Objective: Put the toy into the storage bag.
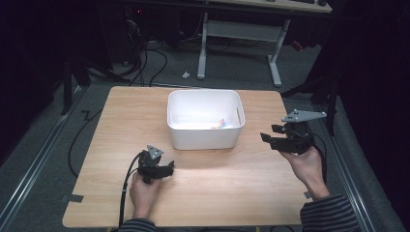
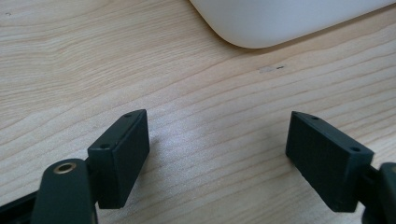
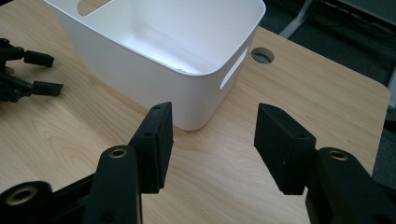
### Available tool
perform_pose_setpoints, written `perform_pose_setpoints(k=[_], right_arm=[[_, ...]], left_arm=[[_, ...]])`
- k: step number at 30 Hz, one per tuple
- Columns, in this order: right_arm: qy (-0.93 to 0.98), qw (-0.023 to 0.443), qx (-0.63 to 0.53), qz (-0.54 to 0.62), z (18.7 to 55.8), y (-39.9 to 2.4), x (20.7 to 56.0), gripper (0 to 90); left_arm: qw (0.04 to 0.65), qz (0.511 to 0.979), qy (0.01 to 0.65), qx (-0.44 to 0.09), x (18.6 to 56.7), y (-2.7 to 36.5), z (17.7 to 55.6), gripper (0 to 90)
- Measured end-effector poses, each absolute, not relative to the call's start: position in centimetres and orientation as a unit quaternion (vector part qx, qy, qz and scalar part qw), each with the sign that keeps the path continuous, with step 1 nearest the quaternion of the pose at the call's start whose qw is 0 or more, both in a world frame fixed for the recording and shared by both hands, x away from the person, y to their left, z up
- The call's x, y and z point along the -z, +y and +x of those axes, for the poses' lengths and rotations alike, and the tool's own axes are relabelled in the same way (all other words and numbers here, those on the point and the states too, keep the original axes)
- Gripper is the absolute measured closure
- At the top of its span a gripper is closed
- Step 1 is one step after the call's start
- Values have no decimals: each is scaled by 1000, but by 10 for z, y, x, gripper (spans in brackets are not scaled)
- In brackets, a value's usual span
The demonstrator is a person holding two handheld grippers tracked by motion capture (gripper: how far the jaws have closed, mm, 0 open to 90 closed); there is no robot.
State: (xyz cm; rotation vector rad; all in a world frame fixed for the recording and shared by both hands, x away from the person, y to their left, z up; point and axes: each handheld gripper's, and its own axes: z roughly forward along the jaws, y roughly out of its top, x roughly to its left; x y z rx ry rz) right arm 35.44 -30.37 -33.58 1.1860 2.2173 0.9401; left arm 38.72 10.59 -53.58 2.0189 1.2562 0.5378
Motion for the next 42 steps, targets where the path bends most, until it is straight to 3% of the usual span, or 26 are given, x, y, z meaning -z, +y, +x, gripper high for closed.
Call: perform_pose_setpoints(k=[24,42], right_arm=[[785,216,-360,455,327,-326,369,476],[780,191,-365,471,333,-319,412,477]], left_arm=[[345,777,484,-207,536,106,387,219],[345,777,484,-207,536,106,387,219]])
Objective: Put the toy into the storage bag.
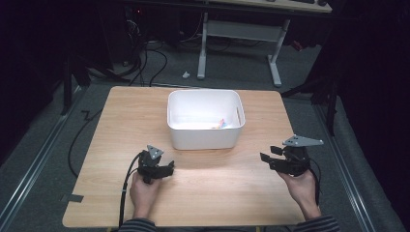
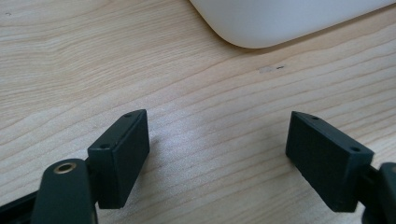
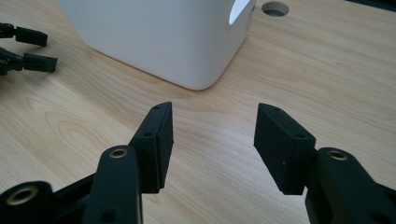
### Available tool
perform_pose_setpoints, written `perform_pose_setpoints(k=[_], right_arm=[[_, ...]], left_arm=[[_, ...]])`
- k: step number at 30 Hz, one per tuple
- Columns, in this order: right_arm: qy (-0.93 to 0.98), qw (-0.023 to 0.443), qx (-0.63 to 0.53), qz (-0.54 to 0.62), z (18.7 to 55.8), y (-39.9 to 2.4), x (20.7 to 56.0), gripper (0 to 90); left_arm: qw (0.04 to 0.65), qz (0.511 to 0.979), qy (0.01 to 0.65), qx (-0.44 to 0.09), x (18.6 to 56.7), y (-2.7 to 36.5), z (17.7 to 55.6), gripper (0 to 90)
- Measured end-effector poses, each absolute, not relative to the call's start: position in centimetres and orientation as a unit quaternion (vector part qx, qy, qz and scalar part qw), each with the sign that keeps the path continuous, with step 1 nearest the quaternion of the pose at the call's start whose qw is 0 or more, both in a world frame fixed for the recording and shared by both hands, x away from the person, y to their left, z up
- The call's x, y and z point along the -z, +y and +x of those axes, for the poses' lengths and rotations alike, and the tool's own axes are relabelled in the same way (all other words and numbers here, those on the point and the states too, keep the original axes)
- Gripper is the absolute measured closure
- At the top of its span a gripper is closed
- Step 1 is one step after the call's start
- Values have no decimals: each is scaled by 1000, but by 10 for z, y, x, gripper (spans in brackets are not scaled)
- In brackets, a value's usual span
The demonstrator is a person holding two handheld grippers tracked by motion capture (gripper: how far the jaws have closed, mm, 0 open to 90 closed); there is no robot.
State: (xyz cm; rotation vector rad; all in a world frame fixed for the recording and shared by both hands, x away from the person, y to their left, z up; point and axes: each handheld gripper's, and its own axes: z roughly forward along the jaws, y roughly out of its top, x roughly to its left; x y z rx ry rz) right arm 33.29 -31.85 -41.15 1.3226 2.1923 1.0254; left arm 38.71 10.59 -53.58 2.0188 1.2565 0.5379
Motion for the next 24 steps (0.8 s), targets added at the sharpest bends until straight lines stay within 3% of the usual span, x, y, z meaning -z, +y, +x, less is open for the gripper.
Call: perform_pose_setpoints(k=[24], right_arm=[[777,169,-344,499,351,-310,461,466]], left_arm=[[345,777,484,-207,536,106,387,219]])
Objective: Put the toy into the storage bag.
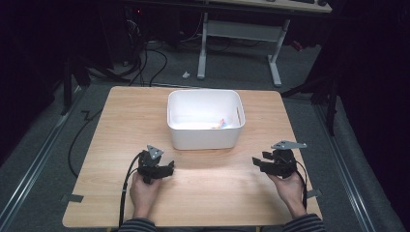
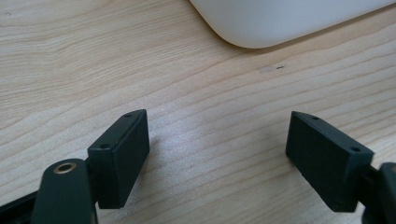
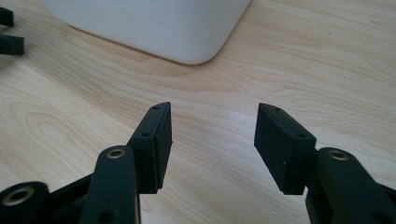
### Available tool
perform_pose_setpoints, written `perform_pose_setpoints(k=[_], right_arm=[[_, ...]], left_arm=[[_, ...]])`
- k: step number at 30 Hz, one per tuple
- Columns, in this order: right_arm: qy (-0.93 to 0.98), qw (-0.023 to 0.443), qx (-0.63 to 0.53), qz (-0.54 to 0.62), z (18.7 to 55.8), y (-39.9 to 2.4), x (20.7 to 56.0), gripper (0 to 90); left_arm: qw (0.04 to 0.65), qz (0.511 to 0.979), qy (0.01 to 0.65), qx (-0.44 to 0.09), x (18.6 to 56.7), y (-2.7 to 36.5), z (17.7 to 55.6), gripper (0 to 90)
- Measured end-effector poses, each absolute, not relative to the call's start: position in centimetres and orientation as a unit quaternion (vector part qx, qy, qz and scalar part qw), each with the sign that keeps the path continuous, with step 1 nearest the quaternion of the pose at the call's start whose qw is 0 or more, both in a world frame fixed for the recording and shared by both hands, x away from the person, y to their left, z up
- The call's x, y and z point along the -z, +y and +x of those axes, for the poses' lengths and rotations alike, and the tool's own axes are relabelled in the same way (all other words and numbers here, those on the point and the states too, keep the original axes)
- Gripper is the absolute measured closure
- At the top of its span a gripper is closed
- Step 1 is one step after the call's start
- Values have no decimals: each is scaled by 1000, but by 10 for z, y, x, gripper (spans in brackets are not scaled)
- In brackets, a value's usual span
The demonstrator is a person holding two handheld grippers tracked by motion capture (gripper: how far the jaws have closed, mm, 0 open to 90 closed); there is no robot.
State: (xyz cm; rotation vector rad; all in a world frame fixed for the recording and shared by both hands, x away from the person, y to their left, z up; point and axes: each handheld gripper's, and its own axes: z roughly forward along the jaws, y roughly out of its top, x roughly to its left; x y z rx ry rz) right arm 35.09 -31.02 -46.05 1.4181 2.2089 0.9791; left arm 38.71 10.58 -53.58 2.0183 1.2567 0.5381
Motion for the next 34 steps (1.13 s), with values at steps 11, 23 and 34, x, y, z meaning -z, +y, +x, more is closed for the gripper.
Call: perform_pose_setpoints(k=[11,23,34], right_arm=[[775,178,-323,512,360,-307,488,465],[764,206,-305,530,367,-306,513,447],[751,235,-318,529,365,-306,530,380]], left_arm=[[345,777,484,-207,536,106,387,219],[345,777,484,-207,536,106,387,219],[345,777,484,-207,536,106,387,219]])
